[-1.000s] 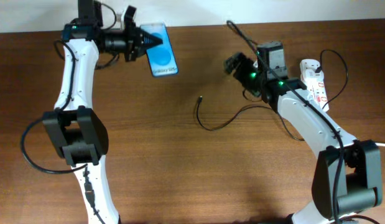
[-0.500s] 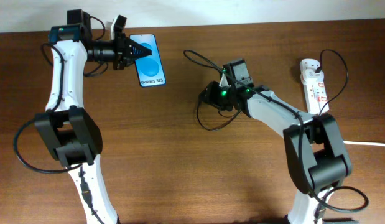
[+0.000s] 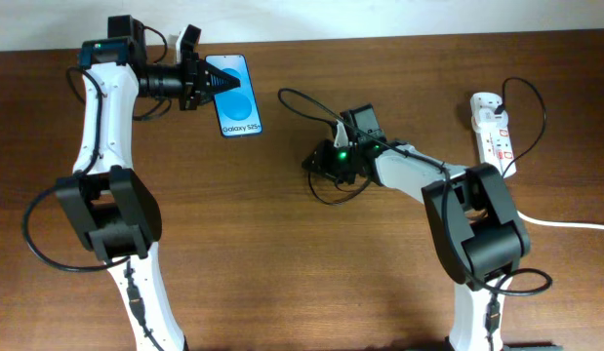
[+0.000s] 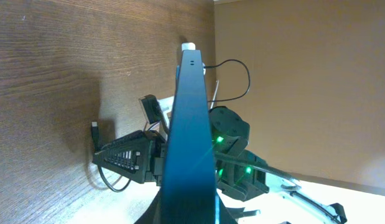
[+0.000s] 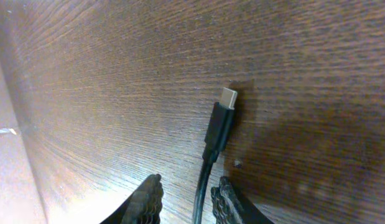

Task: Plug charger to phone and switch on socket
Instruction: 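Insert the USB-C plug into the phone's bottom port with right gripper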

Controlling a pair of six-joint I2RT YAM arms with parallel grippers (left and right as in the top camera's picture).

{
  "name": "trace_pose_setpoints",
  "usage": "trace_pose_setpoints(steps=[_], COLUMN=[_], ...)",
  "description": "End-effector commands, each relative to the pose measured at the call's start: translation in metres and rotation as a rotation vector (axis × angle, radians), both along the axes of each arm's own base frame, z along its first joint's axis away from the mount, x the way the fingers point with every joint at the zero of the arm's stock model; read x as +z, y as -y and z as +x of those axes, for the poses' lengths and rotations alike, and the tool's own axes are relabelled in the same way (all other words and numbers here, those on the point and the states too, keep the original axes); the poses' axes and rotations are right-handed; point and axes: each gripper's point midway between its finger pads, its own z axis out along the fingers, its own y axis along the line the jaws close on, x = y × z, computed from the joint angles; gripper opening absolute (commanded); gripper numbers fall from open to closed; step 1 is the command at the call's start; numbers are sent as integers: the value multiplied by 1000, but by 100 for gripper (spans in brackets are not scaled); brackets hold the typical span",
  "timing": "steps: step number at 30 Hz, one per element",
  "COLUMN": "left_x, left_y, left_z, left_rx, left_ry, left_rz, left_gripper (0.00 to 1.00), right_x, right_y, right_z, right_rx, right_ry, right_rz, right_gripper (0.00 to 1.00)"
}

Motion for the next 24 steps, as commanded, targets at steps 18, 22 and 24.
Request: trace_pose_setpoints(steps=[18,22,24], left_x=[41,64,64], left_y=[10,17,27], left_z=[-6,-9,-12], left_rx=[-47,-94,-114], left_ry=[48,100,96], left_rz=[-204,-330,-331], left_gripper=[0,0,0], right_x=[134,212,233], right_y=[22,30,34], right_z=[16,-10,-28], right_rx=[242,263,268], right_ry=[399,511,513], right_rz=[249,265,263], right_gripper=[4,4,4])
